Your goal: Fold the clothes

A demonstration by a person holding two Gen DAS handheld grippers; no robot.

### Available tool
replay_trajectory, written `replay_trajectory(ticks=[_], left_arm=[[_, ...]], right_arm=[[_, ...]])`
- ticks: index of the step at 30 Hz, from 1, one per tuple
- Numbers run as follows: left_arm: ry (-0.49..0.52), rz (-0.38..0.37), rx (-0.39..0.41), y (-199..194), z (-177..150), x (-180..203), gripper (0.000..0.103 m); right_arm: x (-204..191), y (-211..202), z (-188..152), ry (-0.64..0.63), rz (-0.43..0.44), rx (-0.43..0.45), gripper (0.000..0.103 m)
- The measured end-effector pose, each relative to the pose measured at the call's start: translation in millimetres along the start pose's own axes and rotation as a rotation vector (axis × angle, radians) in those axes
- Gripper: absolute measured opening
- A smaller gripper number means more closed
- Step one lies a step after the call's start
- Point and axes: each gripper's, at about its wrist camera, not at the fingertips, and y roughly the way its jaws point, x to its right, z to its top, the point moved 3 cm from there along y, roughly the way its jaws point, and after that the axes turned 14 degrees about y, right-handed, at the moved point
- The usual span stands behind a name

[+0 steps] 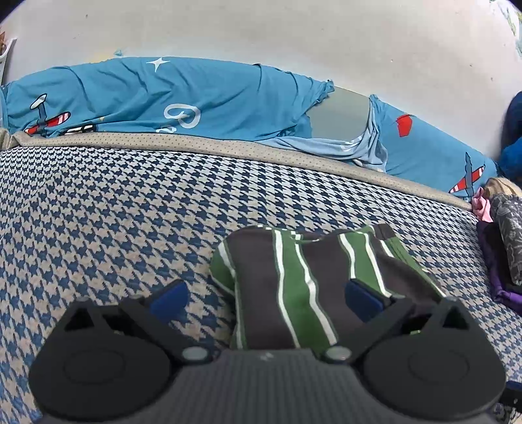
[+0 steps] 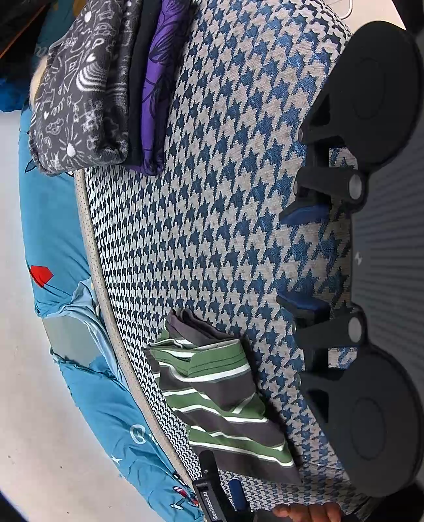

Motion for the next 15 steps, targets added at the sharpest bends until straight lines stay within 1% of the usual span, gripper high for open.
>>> replay_trajectory(ticks=[10, 15], left_arm=[[0.027, -0.029, -0.011, -1, -1, 10, 0.103], [0.039, -0.045, -0.013, -5, -1, 13, 0.103]], right_arm=[[1, -9, 3, 0.022, 0.012, 0.011, 0.046], [-8, -22, 13, -0.009, 0.037, 0.04, 0.046]])
